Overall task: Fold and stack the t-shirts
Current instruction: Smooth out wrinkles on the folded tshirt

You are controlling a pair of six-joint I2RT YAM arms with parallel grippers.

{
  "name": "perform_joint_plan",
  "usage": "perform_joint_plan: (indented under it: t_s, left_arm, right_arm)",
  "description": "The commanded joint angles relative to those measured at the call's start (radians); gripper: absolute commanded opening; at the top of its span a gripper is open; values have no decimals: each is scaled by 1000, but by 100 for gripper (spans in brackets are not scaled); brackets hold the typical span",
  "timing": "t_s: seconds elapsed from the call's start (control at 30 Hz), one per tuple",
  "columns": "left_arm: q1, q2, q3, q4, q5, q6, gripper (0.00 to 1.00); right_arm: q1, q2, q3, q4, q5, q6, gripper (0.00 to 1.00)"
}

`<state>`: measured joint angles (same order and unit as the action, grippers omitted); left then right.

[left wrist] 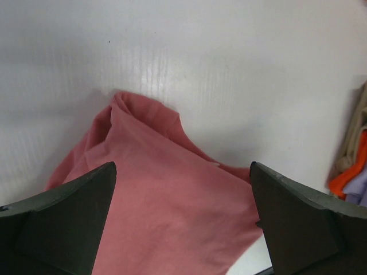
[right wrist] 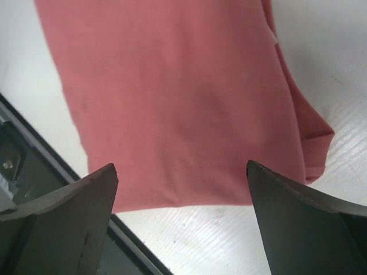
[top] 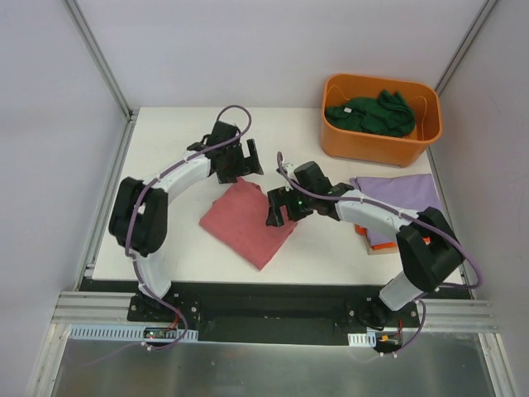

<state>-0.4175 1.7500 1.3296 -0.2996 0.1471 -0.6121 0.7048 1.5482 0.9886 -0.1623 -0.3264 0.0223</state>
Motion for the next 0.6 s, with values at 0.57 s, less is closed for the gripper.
perform_joint_plan:
  t_s: [0.57]
  left_arm:
    - [19, -22, -301, -30, -66, -138, 99]
  right_arm:
    - [-212, 236, 160, -85, 17, -139, 96]
